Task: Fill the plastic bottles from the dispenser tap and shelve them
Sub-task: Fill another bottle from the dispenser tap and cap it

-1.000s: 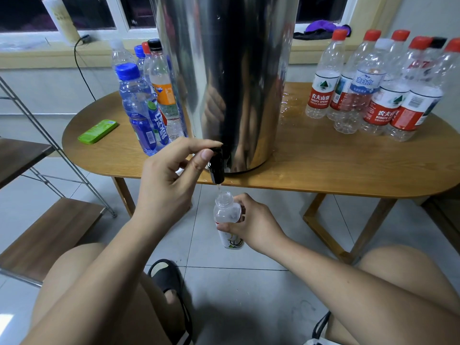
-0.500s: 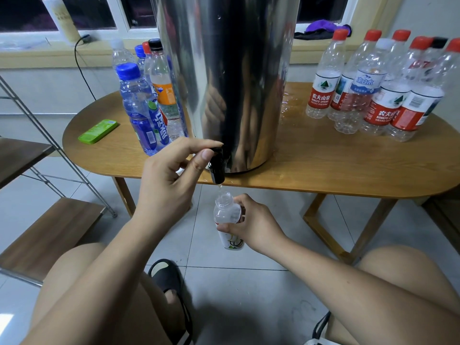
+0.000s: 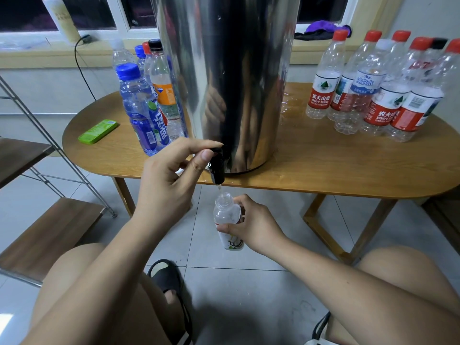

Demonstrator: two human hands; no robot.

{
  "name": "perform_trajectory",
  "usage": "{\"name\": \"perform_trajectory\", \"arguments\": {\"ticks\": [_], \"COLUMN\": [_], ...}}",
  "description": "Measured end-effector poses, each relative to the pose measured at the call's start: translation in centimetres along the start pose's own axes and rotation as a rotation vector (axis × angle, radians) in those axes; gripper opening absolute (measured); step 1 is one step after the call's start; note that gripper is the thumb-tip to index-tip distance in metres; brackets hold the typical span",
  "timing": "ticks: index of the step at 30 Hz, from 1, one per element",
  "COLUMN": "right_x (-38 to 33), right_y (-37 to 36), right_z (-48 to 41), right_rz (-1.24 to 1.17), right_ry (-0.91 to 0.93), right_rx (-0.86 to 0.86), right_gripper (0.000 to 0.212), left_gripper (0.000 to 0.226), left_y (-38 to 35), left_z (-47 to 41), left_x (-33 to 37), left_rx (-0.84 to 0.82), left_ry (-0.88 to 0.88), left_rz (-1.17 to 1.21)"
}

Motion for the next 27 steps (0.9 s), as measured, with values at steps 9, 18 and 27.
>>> {"name": "perform_trajectory", "arguments": {"ticks": [9, 18, 27], "right_x": [-0.12, 0.04, 0.05], "right_y": [0.09, -0.03, -0.15], "right_z": [0.07, -0.05, -0.17], "right_rz": [0.005, -0.009, 0.006], "right_ry": [-0.004, -0.008, -0.006], "right_rx": [0.000, -0.005, 0.003], "right_gripper": [0.059, 0.059, 0.061], "left_gripper": [0.018, 0.018, 0.018], "left_y": [0.06, 0.10, 0.10], "left_z": [0.00, 0.03, 0.07], "left_x": [0.13, 0.01, 0.02], "left_rx": [-0.002, 0.005, -0.003], "left_ry": [-0.006, -0.003, -0.009], "left_rz": [-0.004, 0.000, 0.004]}}
Point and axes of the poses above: each hand's wrist, its own z-axis away from the middle knuckle, its own y-axis out of the back of the hand, x = y × z, the point moved 4 cm from there along -z, towards the middle knuckle, and after that the axes turned 15 degrees about -y, right-handed, at the moved point
